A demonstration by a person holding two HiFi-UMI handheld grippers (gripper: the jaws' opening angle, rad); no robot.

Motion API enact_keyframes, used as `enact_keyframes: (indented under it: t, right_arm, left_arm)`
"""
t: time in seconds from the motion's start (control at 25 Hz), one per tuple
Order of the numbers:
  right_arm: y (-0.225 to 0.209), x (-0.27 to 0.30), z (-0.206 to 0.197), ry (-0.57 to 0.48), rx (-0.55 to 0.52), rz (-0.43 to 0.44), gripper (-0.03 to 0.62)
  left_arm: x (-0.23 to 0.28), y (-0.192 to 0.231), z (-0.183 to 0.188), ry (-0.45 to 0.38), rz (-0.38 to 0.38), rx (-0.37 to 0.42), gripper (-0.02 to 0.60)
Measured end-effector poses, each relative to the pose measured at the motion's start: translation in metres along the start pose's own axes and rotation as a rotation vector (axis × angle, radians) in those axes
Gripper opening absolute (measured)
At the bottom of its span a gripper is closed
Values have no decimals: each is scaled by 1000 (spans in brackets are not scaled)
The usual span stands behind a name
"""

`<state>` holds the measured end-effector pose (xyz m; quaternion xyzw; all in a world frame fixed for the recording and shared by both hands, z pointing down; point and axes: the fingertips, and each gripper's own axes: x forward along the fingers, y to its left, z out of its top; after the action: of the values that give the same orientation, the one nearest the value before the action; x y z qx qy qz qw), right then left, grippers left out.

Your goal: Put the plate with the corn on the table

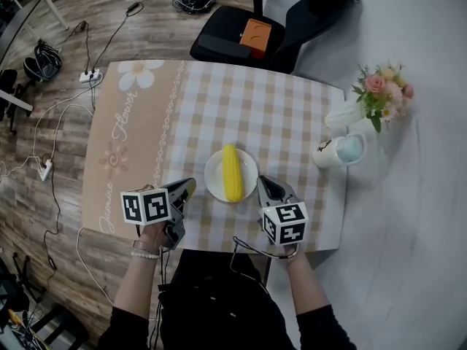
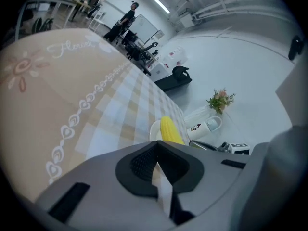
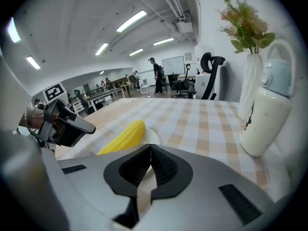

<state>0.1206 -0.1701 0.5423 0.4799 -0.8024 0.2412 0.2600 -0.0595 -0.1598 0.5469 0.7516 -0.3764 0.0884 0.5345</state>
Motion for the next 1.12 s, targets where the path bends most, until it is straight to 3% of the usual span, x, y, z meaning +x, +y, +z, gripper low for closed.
enact_keyframes:
  t: [0.2, 0.56, 0.8, 1.12]
  right_arm:
    - [1, -31, 30, -129, 39, -27, 40]
    - [5, -94, 86, -315, 20, -57, 40]
    - [31, -126, 129, -432, -119, -66, 40]
    - [62, -164, 180, -594, -224, -39, 40]
  left_arm:
    - [-31, -23, 20, -133, 12, 194, 12]
    - [-81, -98, 63, -374, 49, 422, 11]
    - [-108, -155, 82, -491, 36, 651, 11]
    - [-130, -210, 94, -560, 60, 851, 11]
